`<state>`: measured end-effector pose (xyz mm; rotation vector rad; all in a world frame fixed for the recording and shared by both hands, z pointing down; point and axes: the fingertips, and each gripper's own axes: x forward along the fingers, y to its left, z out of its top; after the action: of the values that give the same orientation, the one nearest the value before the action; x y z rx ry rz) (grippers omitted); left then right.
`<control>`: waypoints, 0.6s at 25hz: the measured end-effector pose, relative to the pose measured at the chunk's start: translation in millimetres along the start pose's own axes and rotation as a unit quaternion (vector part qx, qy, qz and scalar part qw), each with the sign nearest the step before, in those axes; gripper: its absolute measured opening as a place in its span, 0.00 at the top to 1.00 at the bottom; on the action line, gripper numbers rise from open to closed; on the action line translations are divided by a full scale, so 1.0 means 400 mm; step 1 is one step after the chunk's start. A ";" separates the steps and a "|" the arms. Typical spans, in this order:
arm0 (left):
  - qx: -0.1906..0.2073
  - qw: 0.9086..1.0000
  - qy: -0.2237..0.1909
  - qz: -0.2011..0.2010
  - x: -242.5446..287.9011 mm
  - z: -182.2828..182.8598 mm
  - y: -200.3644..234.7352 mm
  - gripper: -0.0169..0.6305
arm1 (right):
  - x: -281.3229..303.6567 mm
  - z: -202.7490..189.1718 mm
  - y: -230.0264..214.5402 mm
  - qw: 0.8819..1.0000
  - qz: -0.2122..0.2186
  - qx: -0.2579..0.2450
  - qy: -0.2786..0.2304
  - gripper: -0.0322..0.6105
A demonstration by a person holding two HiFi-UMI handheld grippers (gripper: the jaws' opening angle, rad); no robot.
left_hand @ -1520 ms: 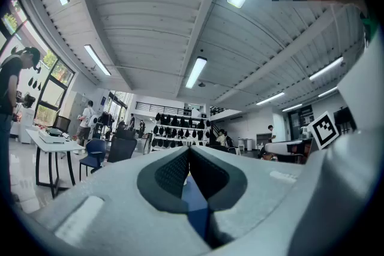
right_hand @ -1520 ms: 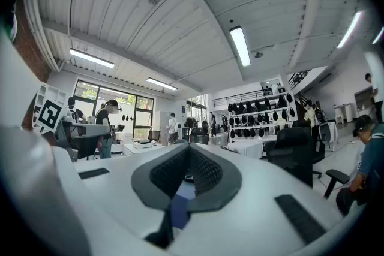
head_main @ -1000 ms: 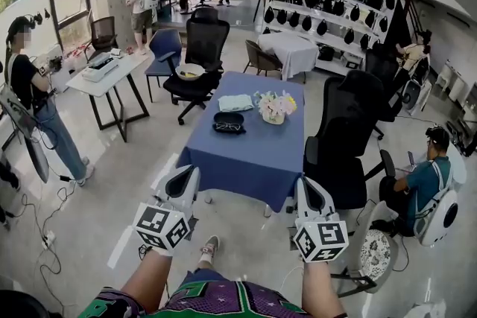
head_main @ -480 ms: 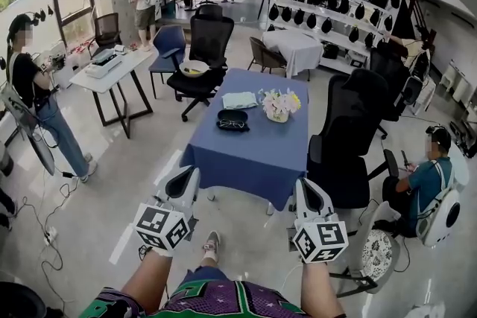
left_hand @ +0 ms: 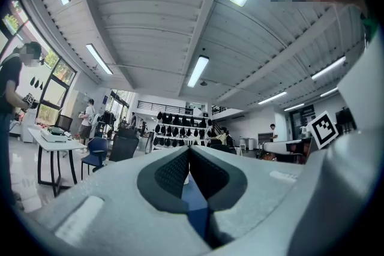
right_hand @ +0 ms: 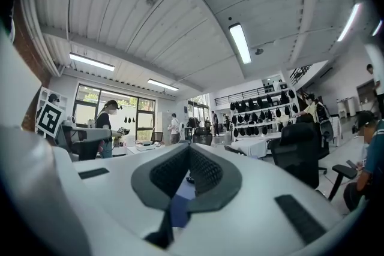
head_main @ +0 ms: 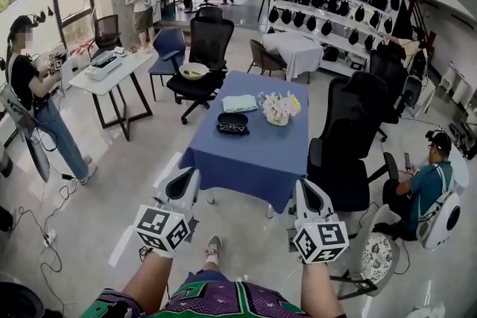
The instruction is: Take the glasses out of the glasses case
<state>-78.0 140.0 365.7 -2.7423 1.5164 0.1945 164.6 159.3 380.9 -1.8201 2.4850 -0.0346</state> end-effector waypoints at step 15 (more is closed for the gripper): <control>-0.009 1.000 0.000 0.000 0.122 -0.003 0.077 0.95 | 0.126 0.018 -0.044 1.000 -0.002 -0.001 0.002 0.95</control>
<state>-78.0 82.3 363.4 -2.7564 1.5225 0.2084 166.8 106.1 373.0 -1.8280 2.4855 -0.0361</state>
